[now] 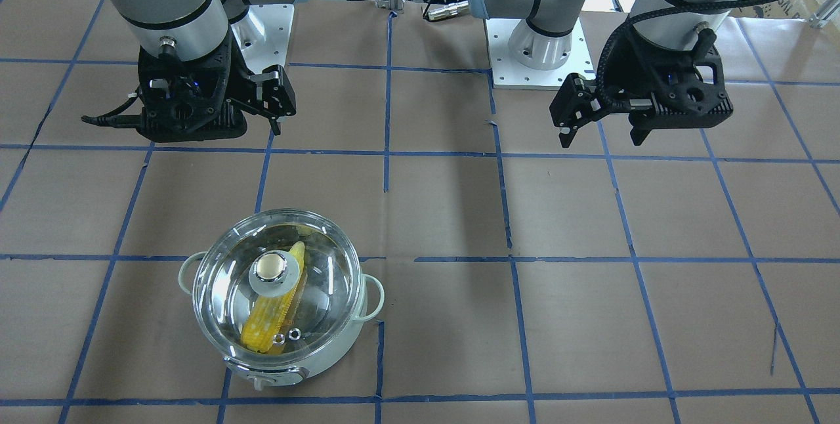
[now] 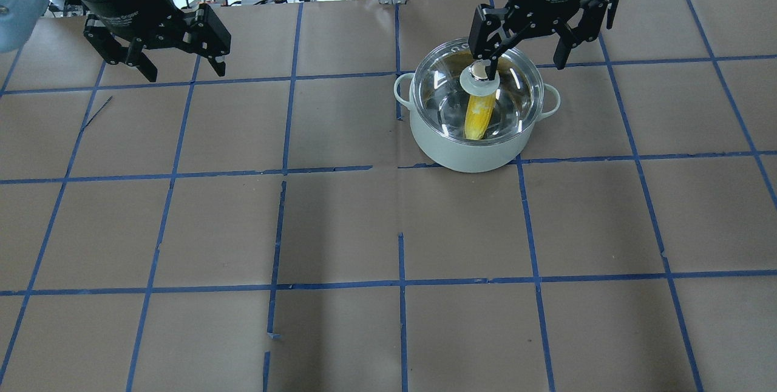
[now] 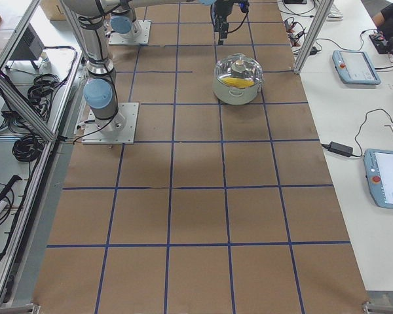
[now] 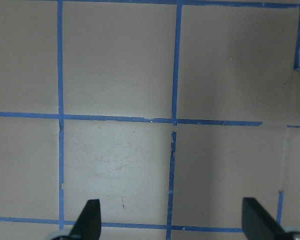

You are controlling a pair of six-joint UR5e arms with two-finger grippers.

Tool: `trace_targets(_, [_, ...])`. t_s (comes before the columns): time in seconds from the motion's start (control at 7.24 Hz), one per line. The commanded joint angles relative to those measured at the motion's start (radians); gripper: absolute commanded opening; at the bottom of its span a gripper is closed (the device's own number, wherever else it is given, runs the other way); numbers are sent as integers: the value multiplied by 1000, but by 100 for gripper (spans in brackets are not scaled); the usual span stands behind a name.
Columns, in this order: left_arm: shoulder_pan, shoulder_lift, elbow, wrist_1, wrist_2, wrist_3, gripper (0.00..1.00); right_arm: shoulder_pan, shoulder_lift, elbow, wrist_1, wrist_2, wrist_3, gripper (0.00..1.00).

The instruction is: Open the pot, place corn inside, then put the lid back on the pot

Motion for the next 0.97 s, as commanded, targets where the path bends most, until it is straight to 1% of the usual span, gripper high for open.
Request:
trace_targets(0.0, [0,-3,0,0,0,0,100,-3,-43,78,-52,-6,6,99])
trace_targets(0.14, [0,-3,0,0,0,0,100,-3,-48,101,-70,-6,6,99])
trace_targets(0.83, [0,-6,1,0,0,-2,100,-28,-54,114,-75,-4,-2,99])
